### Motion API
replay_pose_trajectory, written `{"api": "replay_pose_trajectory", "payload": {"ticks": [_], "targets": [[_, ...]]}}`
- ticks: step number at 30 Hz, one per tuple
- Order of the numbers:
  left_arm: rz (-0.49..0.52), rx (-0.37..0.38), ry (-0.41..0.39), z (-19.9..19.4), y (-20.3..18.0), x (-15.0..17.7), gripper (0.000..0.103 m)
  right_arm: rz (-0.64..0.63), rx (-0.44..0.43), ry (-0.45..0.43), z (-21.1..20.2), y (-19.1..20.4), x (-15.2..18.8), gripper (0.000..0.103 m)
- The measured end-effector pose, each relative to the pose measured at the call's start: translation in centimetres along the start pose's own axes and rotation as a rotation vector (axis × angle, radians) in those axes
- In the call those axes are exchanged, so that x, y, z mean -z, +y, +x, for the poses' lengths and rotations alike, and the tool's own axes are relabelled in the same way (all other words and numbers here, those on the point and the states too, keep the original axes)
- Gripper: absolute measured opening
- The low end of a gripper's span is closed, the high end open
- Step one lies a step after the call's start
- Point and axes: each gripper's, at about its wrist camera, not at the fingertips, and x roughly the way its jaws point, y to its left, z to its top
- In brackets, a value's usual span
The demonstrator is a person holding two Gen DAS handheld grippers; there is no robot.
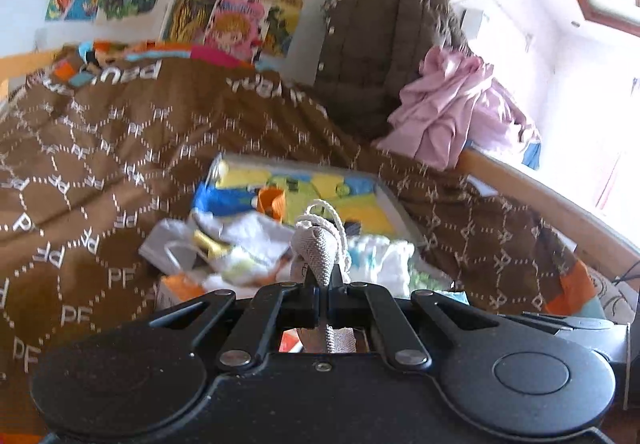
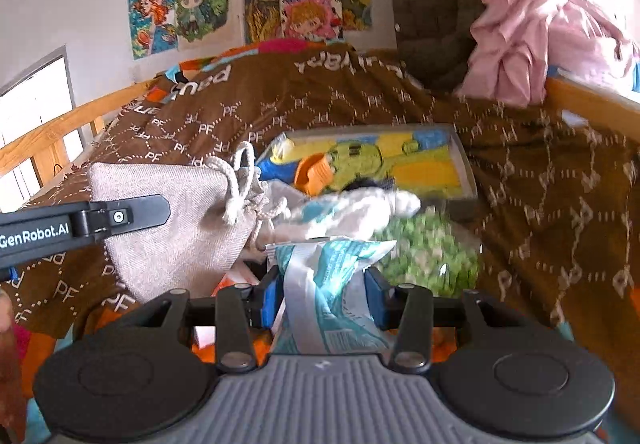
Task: Organize soft objects
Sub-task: 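Lift and carry the pouch and packet with both tools toward the painted tray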
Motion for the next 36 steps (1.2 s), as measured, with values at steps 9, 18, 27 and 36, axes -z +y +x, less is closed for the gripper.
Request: {"api": "replay_pose_trajectory", "payload": {"ticks": [9,18,27,36], "targets": [[0.000,0.015,-0.155,1.0,1.0,-2.2,0.002,-0.076,-0.033,-0.154,4.8,-0.1,-5.2,0.048],[-0.006,-0.031,-0.244,8.3,5.2,-7.0,0.003,-0.026,-0.012,-0.170,13.6,-1.5,-8.3,0.048],[-0.042,-0.046,-0.255,17.1,10.2,-8.0,0.003,0.158,-0.018,-0.094,21.0,-2.5,-10.3,0.048],[-0.286,0.054,-0.163,21.0,15.4,-6.4,0.003,0.159,0.005,0.023,25.7,-0.3,-10.2,0.048]]}}
